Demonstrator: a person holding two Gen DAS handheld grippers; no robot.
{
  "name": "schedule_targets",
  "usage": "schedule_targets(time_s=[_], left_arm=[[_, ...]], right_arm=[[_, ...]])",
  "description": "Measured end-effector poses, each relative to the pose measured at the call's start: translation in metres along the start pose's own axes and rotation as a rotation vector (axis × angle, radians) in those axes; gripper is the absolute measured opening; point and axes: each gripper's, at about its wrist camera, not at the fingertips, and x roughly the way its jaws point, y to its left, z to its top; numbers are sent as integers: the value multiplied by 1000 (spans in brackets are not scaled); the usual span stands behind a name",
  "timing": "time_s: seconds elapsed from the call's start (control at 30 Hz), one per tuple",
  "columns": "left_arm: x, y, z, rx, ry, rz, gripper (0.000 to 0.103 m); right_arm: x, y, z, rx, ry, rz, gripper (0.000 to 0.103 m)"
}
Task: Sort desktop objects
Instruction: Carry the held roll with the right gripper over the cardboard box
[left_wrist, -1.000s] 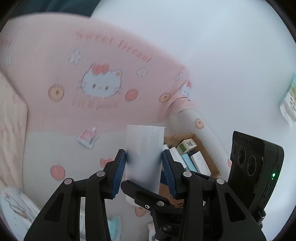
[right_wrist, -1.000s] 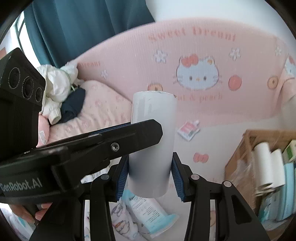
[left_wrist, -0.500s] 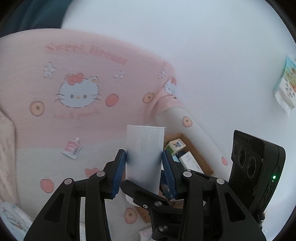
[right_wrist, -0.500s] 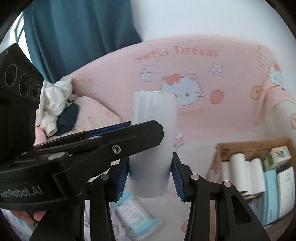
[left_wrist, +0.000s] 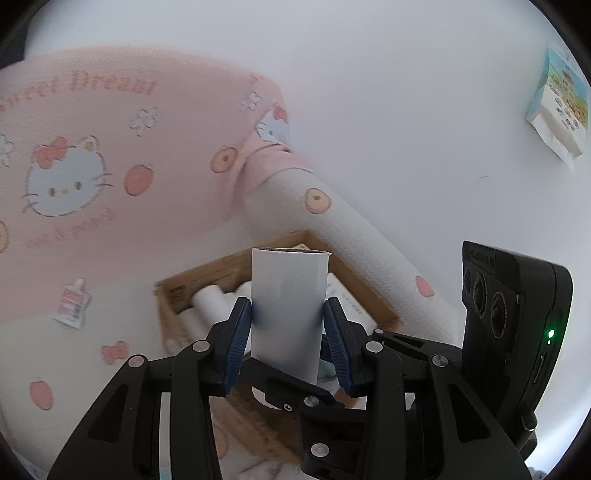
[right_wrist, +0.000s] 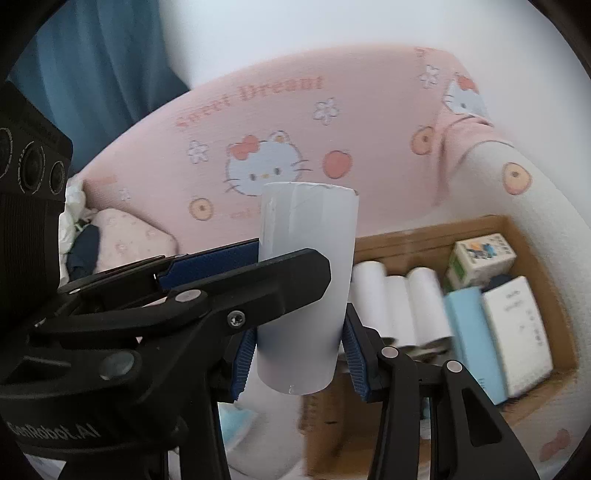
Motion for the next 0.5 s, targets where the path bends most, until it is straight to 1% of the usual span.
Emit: schedule_targets(time_s=[0.07,0.17,0.33,0.4,0.5], left_arm=[[8,1,5,-18,11,-28,44],[17,-3,13,-23,26,-49,44],[32,-6,27,12,33,-24,44],[40,-3,32,9,50,-19,44],[58,8,37,-21,90,-21,44]], right_arm=[[-3,-9,1,1,-1,-20,42],[-6,-19,4,5,-9,-35,42],[-1,-35,16,26,-17,-38,42],[5,-41,21,39,-11,-33,42],[18,-51,27,47,14,-28,42]])
